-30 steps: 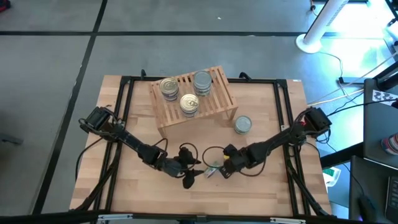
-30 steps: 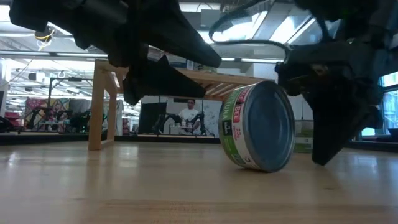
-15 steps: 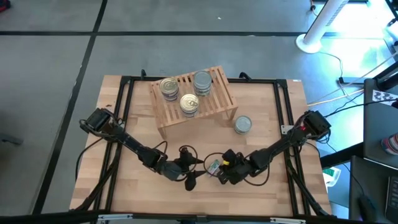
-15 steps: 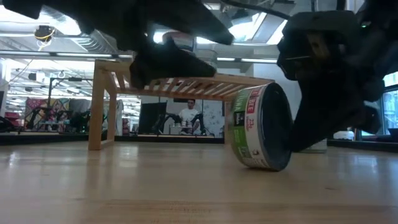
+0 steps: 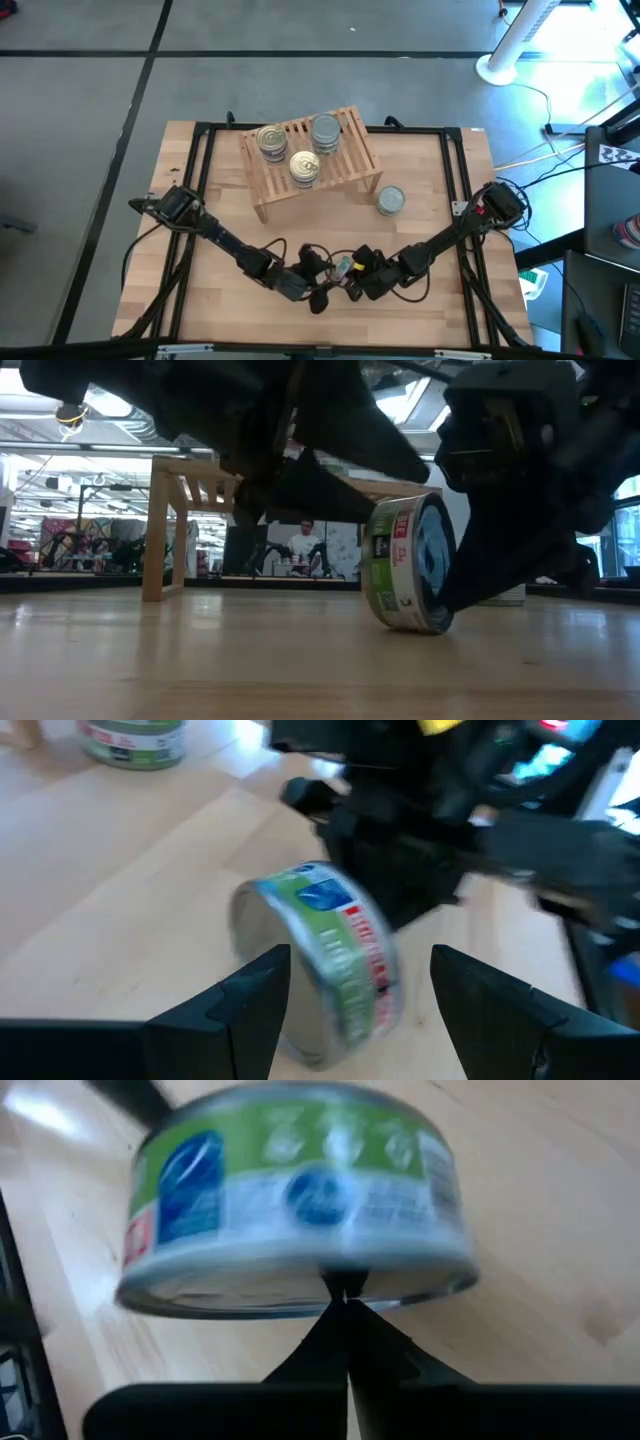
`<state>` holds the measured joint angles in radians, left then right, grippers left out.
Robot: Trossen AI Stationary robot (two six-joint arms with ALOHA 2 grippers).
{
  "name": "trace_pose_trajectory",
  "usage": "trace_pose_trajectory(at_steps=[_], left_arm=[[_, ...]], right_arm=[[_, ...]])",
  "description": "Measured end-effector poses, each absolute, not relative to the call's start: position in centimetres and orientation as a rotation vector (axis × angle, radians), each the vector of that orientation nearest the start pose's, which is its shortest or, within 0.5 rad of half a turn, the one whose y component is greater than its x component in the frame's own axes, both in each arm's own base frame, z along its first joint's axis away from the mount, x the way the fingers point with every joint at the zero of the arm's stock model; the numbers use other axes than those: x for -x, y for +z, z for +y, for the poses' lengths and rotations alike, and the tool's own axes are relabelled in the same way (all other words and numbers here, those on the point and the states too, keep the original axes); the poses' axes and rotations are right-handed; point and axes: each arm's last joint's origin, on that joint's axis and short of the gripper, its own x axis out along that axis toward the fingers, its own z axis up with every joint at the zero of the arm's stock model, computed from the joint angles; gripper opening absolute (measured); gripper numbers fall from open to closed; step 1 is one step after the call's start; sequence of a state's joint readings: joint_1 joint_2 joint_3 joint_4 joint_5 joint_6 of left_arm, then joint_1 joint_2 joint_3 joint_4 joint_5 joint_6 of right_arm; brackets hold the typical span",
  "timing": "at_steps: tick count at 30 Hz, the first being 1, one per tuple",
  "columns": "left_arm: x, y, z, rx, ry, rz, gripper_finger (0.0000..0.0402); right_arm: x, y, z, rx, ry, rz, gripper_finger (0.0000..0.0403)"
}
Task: Stack canned seafood by type on shelf
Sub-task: Put the green tuna can on the shelf aligned with the other green tuna can
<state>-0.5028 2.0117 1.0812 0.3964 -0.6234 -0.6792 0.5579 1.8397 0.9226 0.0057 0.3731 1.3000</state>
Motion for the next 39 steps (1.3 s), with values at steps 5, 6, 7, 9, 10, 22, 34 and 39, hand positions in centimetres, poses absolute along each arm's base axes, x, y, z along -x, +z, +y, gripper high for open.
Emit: trace_pose_trajectory(at_steps=[5, 6, 7, 9, 10, 22, 34, 39], left_arm=[[-36.4, 13.3, -17.6, 0.355, 0.304, 0.402, 0.0237], [-36.4, 13.2, -17.5, 0.35, 0.313, 0.407, 0.0237], [-36.4, 13.2, -17.4, 0.343, 0.322, 0.412, 0.0237], [-36.4, 13.0, -17.3, 0.329, 0.333, 0.425, 0.0237], [-36.3, 13.0, -17.3, 0.326, 0.336, 0.425, 0.0237], [-36.1, 12.7, -17.2, 0.137, 0.307, 0.483, 0.0237], [-36.2, 12.6, -17.0, 0.114, 0.299, 0.498, 0.0139], [-36.3, 12.7, -16.8, 0.103, 0.28, 0.504, 0.0136]], right_arm=[[-30.1, 12.4, 17.3, -0.797, -0.371, 0.732, 0.0003], [-30.1, 12.4, 17.4, -0.797, -0.366, 0.729, 0.0003], [-30.2, 12.3, 17.4, -0.798, -0.361, 0.725, 0.0003], [-30.5, 12.2, 17.6, -0.817, -0.343, 0.705, 0.0003], [-30.5, 12.1, 17.6, -0.813, -0.346, 0.709, 0.0003], [-30.7, 11.6, 17.8, -0.799, -0.322, 0.705, 0.0003], [-30.5, 12.2, 18.0, -0.744, -0.203, 0.783, 0.0003], [-30.2, 14.6, 17.7, -0.703, -0.172, 0.736, 0.0003]])
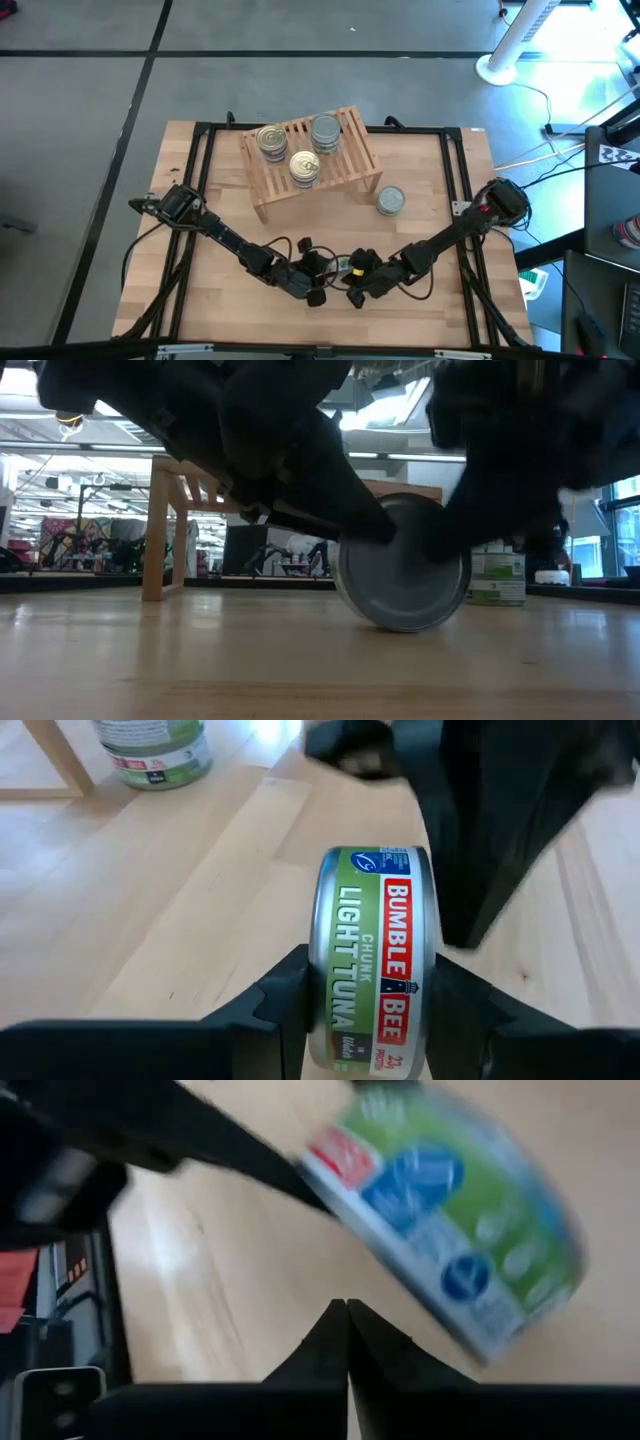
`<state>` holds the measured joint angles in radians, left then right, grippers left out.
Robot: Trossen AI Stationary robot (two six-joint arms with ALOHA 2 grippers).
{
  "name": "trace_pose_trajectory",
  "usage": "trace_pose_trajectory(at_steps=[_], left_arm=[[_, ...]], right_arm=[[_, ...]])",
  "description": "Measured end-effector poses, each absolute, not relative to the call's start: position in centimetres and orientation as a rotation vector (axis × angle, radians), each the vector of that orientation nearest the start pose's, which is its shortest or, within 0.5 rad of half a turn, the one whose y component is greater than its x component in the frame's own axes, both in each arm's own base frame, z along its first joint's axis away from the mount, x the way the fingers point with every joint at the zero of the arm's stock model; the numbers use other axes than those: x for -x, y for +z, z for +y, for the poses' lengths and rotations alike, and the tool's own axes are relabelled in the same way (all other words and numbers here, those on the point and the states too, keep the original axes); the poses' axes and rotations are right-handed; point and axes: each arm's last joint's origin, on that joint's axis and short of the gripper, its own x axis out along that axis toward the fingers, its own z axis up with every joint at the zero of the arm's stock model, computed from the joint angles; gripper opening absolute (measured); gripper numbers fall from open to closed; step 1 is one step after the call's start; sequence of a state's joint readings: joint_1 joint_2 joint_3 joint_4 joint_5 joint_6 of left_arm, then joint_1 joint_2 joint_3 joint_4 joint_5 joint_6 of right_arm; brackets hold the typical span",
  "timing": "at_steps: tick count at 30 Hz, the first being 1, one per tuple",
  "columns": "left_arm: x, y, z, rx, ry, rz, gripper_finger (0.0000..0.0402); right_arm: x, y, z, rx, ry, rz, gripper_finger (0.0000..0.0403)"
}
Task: Stack canned seafood by type on shelf
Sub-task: Put the green tuna can on the shelf aligned with the other green tuna can
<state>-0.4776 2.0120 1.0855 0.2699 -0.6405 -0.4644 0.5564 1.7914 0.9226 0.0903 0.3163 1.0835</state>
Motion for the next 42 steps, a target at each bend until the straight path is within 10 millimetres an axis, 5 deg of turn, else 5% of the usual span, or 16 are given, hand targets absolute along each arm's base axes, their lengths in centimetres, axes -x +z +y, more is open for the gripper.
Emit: trace_pose_trajectory(at_steps=[8, 21, 33, 37, 42], left_arm=[[-36.9, 14.5, -15.3, 0.17, 0.236, 0.499, 0.0136], [-36.9, 21.7, -10.5, 0.274, 0.13, 0.398, 0.0136], [-34.8, 28.0, -4.5, 0.341, 0.186, 0.293, 0.0136], [-34.2, 28.7, -3.3, 0.318, 0.211, 0.294, 0.0136], [-33.8, 29.5, -2.4, 0.341, 0.198, 0.28, 0.0136]], right_arm=[[-28.4, 19.5, 16.2, -0.563, -0.218, 0.631, 0.0003], [-25.0, 27.0, 13.2, -0.139, -0.301, 0.379, 0.0003], [-23.8, 30.7, 12.2, 0.156, -0.314, 0.237, 0.0007], [-24.0, 31.4, 11.8, 0.141, -0.318, 0.22, 0.0051], [-24.9, 32.9, 10.0, 0.073, -0.389, 0.183, 0.0155]])
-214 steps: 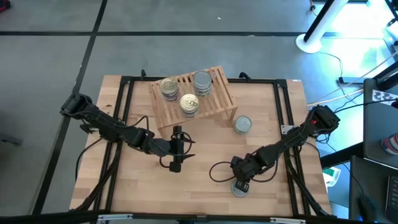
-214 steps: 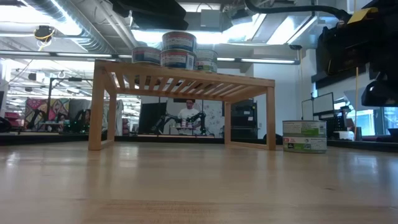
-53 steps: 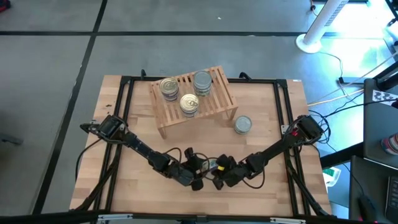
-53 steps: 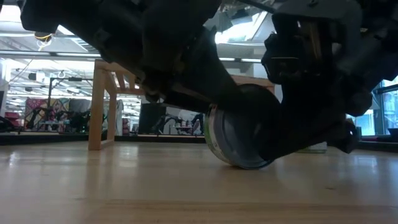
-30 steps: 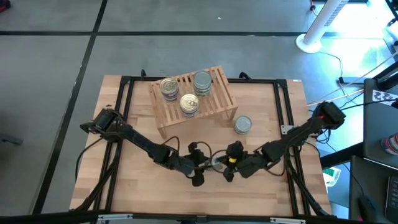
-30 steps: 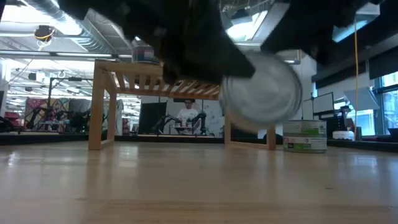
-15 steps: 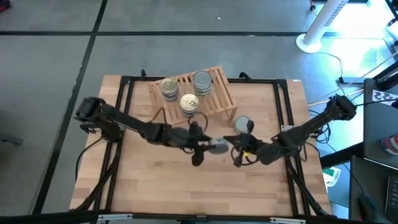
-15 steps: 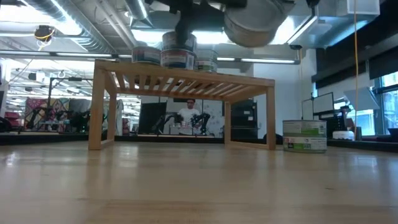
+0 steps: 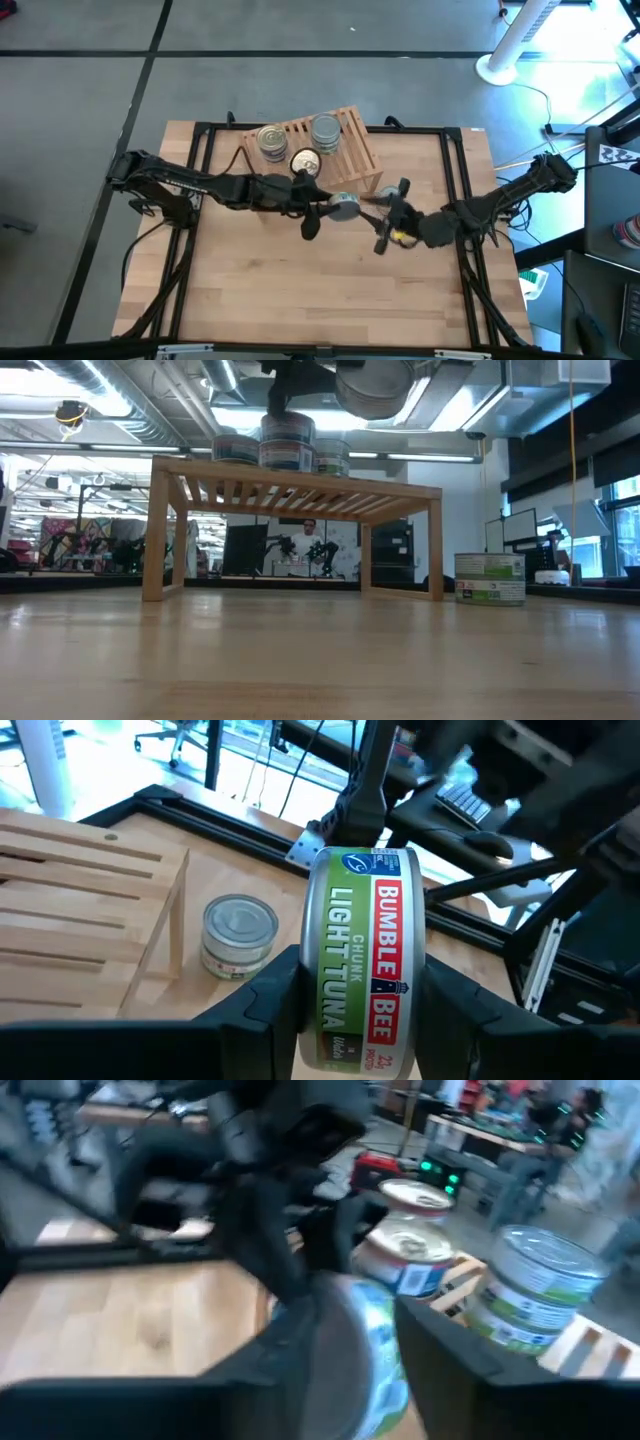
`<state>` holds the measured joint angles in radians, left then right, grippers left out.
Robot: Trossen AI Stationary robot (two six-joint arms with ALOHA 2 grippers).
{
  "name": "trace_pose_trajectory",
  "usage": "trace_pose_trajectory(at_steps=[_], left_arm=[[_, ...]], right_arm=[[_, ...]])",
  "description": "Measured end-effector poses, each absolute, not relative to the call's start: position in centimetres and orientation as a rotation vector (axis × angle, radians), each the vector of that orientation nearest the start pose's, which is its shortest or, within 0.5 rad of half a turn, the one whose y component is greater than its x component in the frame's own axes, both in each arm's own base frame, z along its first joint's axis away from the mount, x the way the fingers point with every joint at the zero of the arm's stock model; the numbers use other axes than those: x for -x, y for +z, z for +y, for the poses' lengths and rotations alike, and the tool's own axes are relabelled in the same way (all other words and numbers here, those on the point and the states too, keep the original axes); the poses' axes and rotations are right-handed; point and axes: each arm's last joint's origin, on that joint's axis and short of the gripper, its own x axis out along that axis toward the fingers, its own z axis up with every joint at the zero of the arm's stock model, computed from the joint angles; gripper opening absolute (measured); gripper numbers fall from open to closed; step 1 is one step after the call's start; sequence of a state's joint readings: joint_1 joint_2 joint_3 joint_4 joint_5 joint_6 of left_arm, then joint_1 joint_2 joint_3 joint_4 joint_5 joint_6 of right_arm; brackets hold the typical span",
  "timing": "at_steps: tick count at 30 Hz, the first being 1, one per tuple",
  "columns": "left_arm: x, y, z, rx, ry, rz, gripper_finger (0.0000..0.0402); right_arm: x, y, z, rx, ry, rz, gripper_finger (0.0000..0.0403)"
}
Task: Stack canned seafood by type on shelf
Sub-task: Put the green tuna can on the shelf aligned with the other green tuna can
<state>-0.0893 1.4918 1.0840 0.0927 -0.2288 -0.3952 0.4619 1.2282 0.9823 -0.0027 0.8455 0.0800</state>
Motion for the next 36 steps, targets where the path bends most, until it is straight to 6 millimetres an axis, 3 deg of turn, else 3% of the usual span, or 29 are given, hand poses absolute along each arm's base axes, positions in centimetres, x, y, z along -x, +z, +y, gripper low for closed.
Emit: trace_pose_trajectory(at_steps=[6, 12, 16, 26, 32, 36], left_arm=[[-33.8, 29.5, -1.8, 0.344, 0.187, 0.284, 0.0136], [-33.8, 29.5, -1.6, 0.327, 0.174, 0.291, 0.0136], [-33.8, 29.5, -1.5, 0.316, 0.155, 0.295, 0.0136], [-33.9, 29.5, -1.6, 0.296, 0.124, 0.299, 0.0136], [-33.9, 29.6, -1.6, 0.279, 0.12, 0.296, 0.0136], [-33.9, 29.6, -1.6, 0.28, 0.119, 0.291, 0.0136]], right_arm=[[-26.0, 34.4, 7.0, -0.13, -0.496, 0.125, 0.0281], [-26.5, 35.4, 5.5, -0.167, -0.285, 0.246, 0.0347], [-26.4, 36.0, 4.7, -0.188, -0.128, 0.355, 0.0358], [-25.6, 35.5, 2.3, -0.194, -0.145, 0.567, 0.0358], [-25.6, 35.3, 2.5, -0.216, 0.002, 0.606, 0.0358], [-25.7, 35.3, 2.5, -0.216, 0.012, 0.605, 0.0358]])
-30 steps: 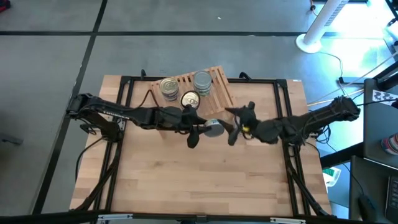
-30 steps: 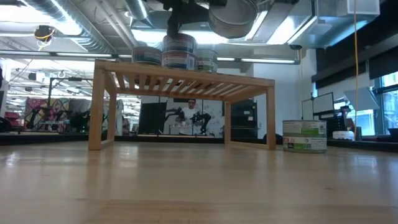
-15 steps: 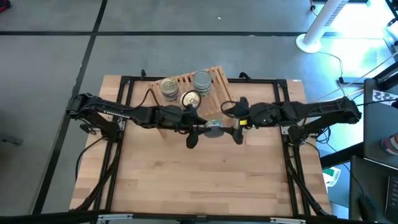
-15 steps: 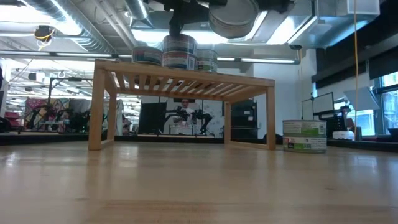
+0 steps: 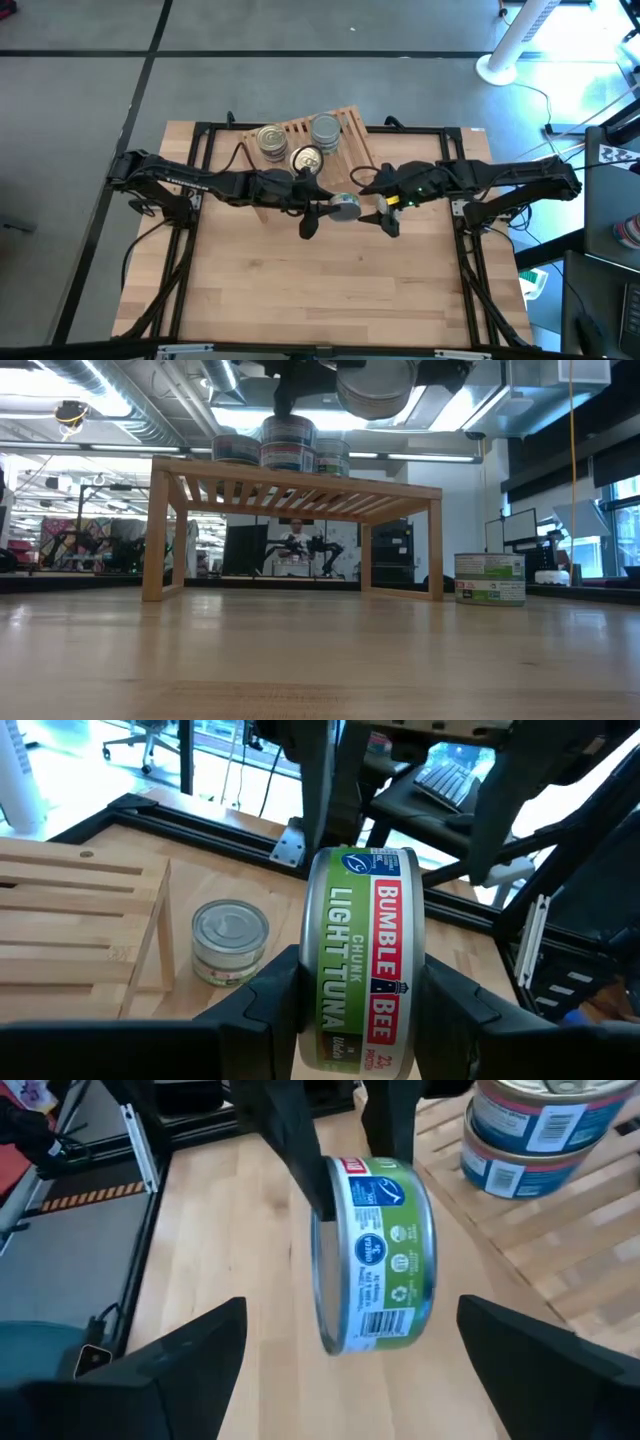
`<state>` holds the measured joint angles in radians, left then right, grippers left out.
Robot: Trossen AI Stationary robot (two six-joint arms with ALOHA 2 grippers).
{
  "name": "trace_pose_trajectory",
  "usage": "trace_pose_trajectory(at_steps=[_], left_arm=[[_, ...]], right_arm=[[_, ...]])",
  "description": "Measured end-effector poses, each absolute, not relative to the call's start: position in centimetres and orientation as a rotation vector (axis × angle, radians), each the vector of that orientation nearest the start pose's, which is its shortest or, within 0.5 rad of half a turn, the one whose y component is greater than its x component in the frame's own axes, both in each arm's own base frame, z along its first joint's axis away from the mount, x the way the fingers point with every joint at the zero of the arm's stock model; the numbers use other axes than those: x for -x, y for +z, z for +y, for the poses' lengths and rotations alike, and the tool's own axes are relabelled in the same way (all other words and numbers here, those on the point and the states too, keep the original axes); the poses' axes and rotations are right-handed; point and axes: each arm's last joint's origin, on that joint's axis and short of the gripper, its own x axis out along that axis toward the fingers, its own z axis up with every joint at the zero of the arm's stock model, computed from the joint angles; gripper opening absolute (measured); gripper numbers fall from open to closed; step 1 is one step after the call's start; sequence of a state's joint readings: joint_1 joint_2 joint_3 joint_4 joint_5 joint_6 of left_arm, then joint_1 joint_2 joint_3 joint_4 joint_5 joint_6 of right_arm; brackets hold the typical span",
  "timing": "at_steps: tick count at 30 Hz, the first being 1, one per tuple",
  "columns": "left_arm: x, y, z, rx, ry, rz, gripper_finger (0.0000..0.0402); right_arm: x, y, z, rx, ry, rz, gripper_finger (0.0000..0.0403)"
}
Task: Stack canned seafood by type on shelf
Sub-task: Put the green tuna can on the shelf aligned with the other green tuna can
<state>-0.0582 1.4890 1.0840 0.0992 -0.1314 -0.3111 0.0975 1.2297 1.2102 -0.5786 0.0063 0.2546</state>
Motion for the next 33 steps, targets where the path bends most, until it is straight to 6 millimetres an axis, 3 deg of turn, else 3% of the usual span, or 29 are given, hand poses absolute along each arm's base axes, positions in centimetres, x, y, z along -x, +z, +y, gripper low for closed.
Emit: trace_pose_trajectory(at_steps=[10, 21, 26, 33], left_arm=[[-34.1, 30.3, -1.7, 0.29, 0.079, 0.227, 0.0136], [-34.1, 30.2, -1.7, 0.26, 0.078, 0.236, 0.0136], [-34.1, 30.2, -1.7, 0.259, 0.078, 0.236, 0.0136], [-34.1, 30.2, -1.7, 0.259, 0.081, 0.235, 0.0136]], right_arm=[[-27.7, 34.2, 2.7, -0.218, 0.011, 0.604, 0.0358], [-28.1, 34.4, 2.7, -0.246, 0.009, 0.557, 0.0348], [-28.1, 34.4, 2.7, -0.296, -0.008, 0.559, 0.0292], [-28.2, 34.7, 2.6, -0.323, -0.047, 0.523, 0.017]])
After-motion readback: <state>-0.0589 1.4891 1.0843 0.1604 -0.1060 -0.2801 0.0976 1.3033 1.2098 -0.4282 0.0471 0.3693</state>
